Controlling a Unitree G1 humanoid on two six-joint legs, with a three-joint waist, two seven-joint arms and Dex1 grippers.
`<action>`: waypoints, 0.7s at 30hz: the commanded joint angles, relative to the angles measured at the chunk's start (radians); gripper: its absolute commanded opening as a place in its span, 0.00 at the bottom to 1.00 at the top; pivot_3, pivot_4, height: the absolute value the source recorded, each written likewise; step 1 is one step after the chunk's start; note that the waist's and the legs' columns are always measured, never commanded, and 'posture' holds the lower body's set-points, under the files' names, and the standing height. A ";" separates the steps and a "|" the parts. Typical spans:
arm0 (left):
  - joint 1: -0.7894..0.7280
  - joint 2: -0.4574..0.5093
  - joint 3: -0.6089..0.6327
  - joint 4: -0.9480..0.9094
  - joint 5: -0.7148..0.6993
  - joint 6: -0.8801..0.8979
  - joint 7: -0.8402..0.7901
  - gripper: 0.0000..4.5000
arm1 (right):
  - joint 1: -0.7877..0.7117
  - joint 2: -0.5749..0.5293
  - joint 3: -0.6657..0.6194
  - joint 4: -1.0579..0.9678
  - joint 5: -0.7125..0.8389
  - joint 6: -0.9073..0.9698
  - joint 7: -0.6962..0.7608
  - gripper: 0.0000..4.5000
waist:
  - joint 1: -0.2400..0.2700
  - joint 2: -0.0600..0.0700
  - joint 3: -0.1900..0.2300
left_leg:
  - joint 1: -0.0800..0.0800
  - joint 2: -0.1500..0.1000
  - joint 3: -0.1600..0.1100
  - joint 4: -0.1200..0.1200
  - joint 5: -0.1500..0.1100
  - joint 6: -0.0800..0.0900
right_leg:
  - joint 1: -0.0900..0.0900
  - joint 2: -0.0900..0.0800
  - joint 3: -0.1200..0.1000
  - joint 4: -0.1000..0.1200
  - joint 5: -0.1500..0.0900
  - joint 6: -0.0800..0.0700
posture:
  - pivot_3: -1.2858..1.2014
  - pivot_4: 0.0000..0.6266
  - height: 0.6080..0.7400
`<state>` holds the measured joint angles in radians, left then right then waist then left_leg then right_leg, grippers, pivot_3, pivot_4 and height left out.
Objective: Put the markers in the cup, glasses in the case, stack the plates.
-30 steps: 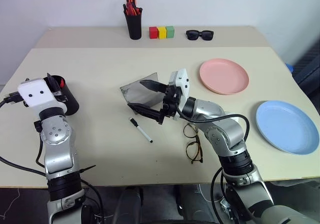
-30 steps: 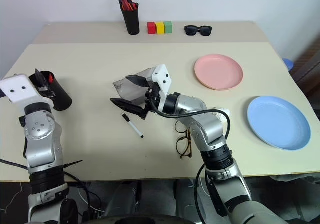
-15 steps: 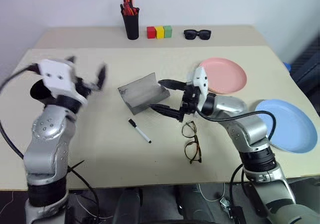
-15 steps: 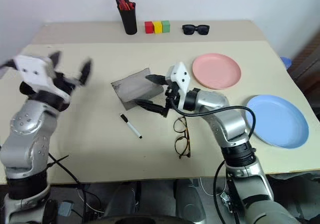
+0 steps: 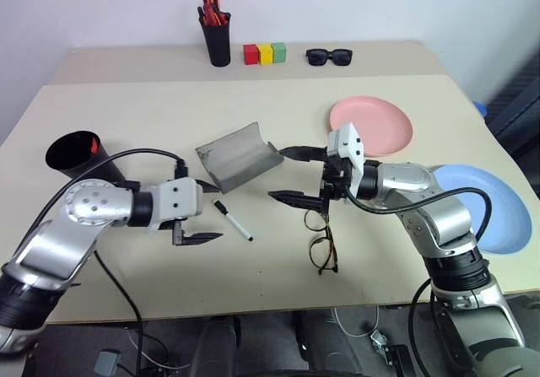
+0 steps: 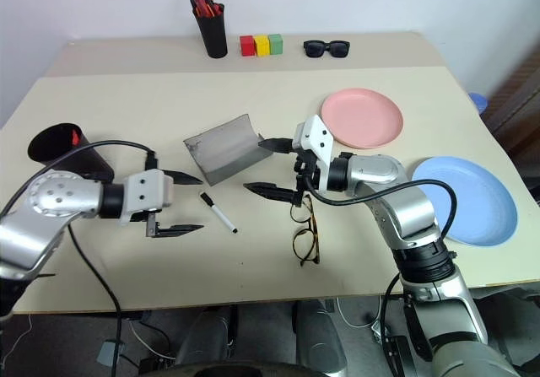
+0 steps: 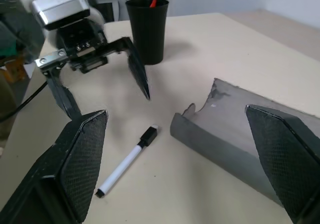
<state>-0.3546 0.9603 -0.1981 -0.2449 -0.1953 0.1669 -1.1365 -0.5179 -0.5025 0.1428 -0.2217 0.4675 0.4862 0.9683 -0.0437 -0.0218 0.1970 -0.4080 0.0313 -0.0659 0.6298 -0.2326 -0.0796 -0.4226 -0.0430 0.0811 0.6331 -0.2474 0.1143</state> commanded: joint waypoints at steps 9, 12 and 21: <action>-0.226 -0.139 -0.227 0.299 0.182 -0.241 -0.240 0.82 | 0.083 -0.068 -0.030 -0.163 0.033 0.048 -0.012 1.00 | 0.001 0.000 0.000 | -0.001 0.000 0.000 0.001 0.000 0.001 | 0.000 0.000 0.000 0.001 0.002 0.003 | 0.52 0.24 1.00; -0.249 -0.156 -0.239 0.332 0.203 -0.261 -0.264 0.49 | 0.087 -0.083 -0.030 -0.169 0.037 0.054 -0.012 1.00 | -0.001 0.000 0.000 | -0.001 0.000 0.000 0.001 0.000 0.001 | 0.000 0.000 0.000 0.001 0.002 0.004 | 0.52 0.24 1.00; -0.222 -0.179 -0.215 0.296 0.187 -0.249 -0.270 0.01 | 0.099 -0.118 -0.027 -0.173 0.046 0.069 0.008 1.00 | 0.000 0.000 0.000 | -0.001 0.000 0.000 0.002 0.000 0.001 | 0.000 0.000 0.000 0.002 0.002 0.004 | 0.52 0.24 1.00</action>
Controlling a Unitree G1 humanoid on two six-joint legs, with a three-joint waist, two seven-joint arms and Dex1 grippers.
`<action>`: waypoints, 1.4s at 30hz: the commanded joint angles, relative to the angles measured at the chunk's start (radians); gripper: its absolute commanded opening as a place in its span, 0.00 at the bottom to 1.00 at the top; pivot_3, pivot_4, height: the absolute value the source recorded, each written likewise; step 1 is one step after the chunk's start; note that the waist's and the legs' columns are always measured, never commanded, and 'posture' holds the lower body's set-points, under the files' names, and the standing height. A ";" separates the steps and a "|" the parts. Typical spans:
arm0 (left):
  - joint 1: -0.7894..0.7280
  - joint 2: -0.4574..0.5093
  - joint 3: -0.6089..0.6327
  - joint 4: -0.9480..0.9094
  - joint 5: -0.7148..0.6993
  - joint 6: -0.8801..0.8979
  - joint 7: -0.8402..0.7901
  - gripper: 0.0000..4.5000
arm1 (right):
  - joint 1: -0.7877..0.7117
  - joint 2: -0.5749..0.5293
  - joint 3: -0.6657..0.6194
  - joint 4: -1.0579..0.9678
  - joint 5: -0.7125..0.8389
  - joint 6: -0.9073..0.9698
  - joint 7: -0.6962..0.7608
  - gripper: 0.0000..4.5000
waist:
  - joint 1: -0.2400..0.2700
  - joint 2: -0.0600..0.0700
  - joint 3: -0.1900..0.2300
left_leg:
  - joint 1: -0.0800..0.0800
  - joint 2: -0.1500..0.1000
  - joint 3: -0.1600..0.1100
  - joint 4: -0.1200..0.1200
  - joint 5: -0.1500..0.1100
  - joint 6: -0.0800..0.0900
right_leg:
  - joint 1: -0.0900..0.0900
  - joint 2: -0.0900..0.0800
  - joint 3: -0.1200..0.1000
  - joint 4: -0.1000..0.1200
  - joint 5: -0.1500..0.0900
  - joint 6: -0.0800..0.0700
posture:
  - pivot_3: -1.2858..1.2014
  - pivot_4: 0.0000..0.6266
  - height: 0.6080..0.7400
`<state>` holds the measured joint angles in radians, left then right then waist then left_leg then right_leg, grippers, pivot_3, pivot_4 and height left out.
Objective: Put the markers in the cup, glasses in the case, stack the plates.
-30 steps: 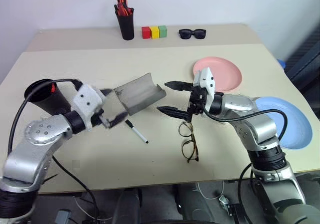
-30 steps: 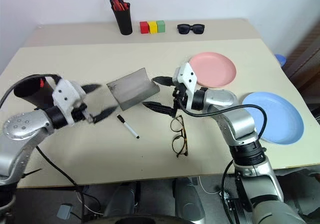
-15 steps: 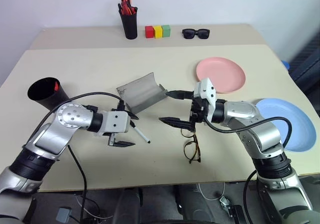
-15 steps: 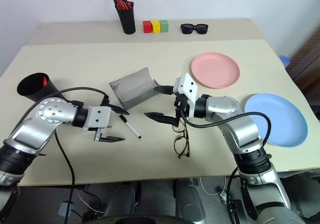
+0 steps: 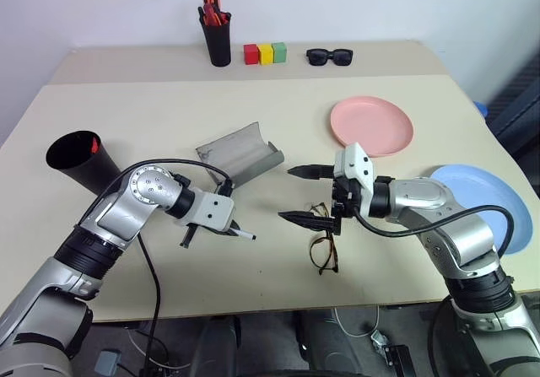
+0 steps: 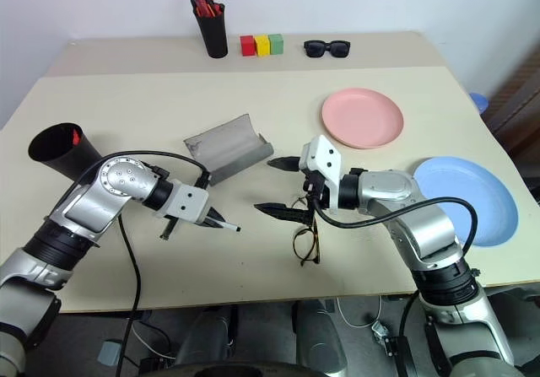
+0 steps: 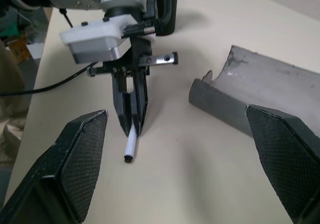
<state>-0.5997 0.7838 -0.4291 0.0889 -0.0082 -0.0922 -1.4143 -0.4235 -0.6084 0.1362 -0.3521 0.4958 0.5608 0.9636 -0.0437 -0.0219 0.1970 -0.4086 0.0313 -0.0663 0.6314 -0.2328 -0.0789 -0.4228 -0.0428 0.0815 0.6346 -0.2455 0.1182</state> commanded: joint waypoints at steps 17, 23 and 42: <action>0.154 -0.133 0.797 -0.443 -0.532 0.667 0.638 0.01 | -0.024 -0.006 -0.014 0.039 -0.015 -0.073 0.034 1.00 | 0.002 -0.001 0.000 | 0.000 0.000 -0.001 0.003 0.000 0.000 | 0.001 -0.001 -0.001 0.001 0.000 0.001 | 0.52 0.24 1.00; 0.125 -0.240 0.934 -0.461 -0.276 0.530 1.108 0.01 | -0.099 0.142 0.010 0.083 -0.046 -0.116 -0.069 1.00 | -0.011 -0.001 0.000 | 0.002 0.000 -0.001 0.003 0.000 0.000 | 0.001 0.000 -0.001 0.005 0.000 0.001 | 0.52 0.24 1.00; 0.292 -0.348 0.996 -0.331 -0.139 0.246 1.388 0.01 | -0.174 0.453 0.081 0.157 -0.099 -0.146 -0.242 1.00 | -0.001 -0.002 -0.001 | 0.004 -0.001 -0.001 0.002 0.001 -0.001 | 0.000 0.000 -0.001 0.011 0.000 0.000 | 0.52 0.24 1.00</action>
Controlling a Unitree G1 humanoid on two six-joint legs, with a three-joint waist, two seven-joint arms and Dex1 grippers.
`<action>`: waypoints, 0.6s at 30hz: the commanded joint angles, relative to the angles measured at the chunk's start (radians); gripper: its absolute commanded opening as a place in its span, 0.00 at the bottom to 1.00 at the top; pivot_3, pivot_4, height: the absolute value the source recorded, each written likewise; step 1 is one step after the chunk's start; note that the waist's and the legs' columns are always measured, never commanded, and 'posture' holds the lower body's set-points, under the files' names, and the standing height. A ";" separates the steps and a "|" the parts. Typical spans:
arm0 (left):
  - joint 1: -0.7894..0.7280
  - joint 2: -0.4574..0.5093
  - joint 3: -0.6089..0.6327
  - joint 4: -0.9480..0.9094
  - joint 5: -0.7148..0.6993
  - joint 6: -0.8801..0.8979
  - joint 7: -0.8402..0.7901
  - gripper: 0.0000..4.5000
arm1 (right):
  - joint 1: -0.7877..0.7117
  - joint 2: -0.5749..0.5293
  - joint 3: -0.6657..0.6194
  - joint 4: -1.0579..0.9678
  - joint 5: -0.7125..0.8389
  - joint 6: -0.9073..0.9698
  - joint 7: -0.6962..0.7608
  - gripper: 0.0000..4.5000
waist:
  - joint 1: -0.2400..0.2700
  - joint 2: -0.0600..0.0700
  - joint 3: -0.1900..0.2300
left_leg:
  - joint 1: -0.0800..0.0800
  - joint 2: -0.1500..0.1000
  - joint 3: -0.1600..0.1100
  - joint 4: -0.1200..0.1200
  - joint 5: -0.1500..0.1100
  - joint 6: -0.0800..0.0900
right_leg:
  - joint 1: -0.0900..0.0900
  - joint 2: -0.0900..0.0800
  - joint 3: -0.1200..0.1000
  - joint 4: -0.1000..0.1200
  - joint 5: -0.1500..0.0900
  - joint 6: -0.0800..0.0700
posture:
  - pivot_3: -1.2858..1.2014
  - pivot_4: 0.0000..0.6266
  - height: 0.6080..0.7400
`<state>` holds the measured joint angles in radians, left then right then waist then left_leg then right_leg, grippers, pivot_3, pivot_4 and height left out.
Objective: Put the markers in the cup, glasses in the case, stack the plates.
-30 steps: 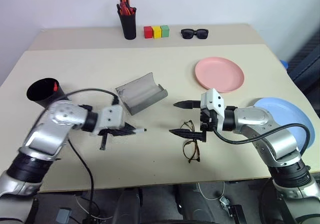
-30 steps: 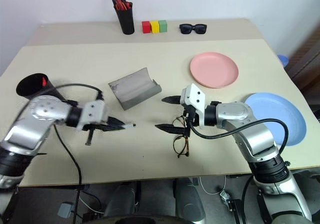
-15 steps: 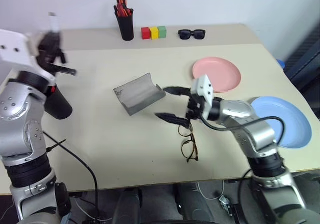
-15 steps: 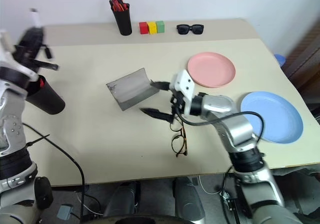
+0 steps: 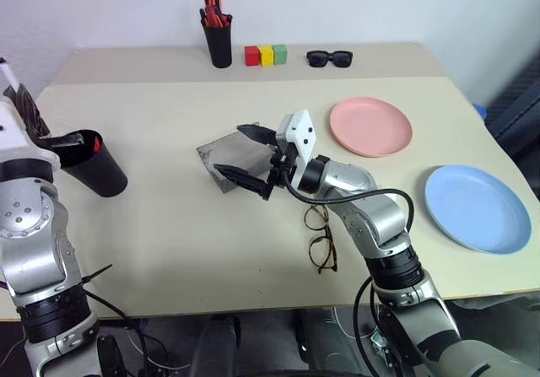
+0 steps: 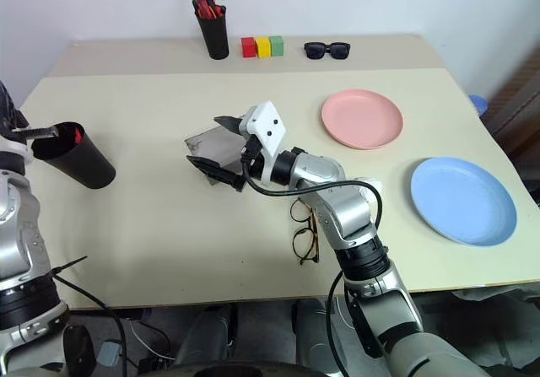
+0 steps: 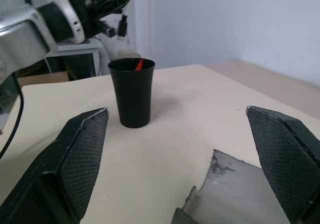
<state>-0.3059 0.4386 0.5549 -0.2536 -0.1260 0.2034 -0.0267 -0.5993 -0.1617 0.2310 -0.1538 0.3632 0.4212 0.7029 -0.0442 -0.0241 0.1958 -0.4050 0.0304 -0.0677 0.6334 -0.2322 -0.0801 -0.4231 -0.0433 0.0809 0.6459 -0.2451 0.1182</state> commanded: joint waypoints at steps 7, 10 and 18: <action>0.003 -0.020 -0.005 0.098 -0.023 -0.104 0.005 0.18 | 0.028 -0.011 -0.011 -0.074 0.047 0.008 0.035 1.00 | 0.000 0.000 0.000 | 0.000 0.000 0.000 0.000 0.000 0.000 | 0.000 0.000 0.000 0.000 0.000 0.000 | 0.52 0.24 1.00; 0.006 -0.029 -0.014 0.114 -0.017 -0.122 0.011 0.47 | 0.033 -0.011 -0.010 -0.084 0.052 0.013 0.033 1.00 | 0.000 0.000 0.000 | 0.000 0.000 0.000 0.000 0.000 0.000 | 0.000 0.000 0.000 0.000 0.000 0.000 | 0.52 0.24 1.00; 0.005 -0.048 -0.026 0.109 -0.028 -0.124 0.030 0.79 | 0.032 -0.018 -0.009 -0.081 0.050 0.015 0.040 1.00 | 0.000 0.000 0.000 | 0.000 0.000 0.000 0.000 0.000 0.000 | 0.000 0.000 0.000 0.000 0.000 0.000 | 0.52 0.24 1.00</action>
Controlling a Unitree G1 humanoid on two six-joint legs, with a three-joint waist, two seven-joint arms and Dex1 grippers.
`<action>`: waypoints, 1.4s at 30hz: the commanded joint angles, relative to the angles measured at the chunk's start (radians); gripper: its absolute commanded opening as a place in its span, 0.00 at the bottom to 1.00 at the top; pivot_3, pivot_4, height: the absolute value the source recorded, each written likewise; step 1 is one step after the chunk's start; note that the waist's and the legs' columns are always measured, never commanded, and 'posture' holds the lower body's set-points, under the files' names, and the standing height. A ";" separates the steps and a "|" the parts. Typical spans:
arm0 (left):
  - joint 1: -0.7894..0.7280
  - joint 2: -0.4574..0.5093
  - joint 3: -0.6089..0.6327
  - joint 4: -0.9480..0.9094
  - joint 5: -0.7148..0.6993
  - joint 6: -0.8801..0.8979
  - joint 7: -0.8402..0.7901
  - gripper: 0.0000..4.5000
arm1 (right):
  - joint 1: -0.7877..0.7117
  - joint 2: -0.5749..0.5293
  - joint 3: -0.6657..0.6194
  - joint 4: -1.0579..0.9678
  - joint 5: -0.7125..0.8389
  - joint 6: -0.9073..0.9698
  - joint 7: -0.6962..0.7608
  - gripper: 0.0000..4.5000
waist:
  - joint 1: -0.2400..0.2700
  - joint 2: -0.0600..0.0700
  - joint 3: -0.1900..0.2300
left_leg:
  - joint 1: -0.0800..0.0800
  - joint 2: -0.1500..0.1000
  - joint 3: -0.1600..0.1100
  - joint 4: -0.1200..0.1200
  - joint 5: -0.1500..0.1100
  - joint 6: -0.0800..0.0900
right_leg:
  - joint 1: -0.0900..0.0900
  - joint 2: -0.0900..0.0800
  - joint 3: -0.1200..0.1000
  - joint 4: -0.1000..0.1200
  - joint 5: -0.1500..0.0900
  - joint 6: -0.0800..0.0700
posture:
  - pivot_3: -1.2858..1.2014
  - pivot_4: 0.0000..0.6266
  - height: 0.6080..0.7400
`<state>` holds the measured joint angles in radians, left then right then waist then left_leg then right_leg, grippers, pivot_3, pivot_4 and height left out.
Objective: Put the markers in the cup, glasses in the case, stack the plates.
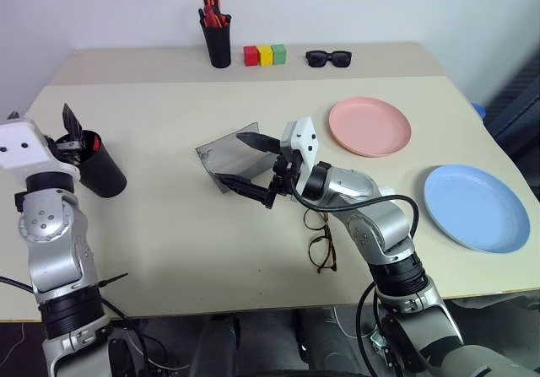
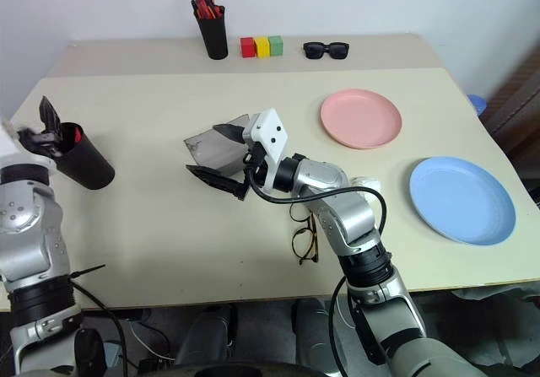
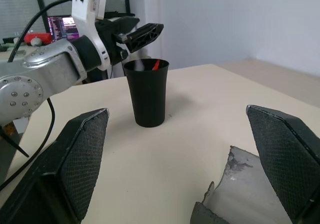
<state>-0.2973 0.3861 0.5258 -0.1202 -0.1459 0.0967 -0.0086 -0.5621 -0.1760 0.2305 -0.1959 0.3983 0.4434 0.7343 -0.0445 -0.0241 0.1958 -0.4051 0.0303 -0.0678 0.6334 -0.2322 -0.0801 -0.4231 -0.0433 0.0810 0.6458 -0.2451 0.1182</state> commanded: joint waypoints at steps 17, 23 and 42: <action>-0.108 0.241 -0.454 -0.259 -0.257 0.492 -0.467 0.99 | 0.024 -0.206 -0.037 -0.031 -0.085 -0.031 0.040 1.00 | -0.004 0.000 0.000 | 0.000 0.000 0.000 -0.001 0.000 0.000 | 0.000 0.000 0.000 0.000 0.000 0.000 | 0.52 0.24 1.00; -0.200 0.248 -0.635 -0.084 -0.224 0.559 -0.631 0.99 | 0.107 -0.348 -0.121 -0.028 -0.119 -0.061 0.046 1.00 | -0.003 0.000 0.000 | 0.000 0.000 0.000 -0.001 0.000 0.000 | -0.001 0.001 0.000 0.000 -0.002 -0.002 | 0.52 0.24 1.00; -0.292 0.205 -0.812 0.150 -0.082 0.240 -1.009 0.01 | 0.325 -0.485 -0.272 -0.233 -0.086 0.048 -0.015 1.00 | 0.003 0.000 0.000 | -0.002 0.000 0.000 -0.001 0.000 0.000 | -0.002 0.000 0.000 -0.001 -0.002 -0.001 | 0.52 0.24 1.00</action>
<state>-0.5900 0.5815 -0.2770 0.0735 -0.2423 0.4346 -0.9604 -0.2405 -0.6439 0.0045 -0.3797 0.2883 0.4755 0.7159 -0.0419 -0.0238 0.1960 -0.4066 0.0300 -0.0676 0.6321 -0.2322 -0.0799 -0.4246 -0.0432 0.0814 0.6447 -0.2476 0.1168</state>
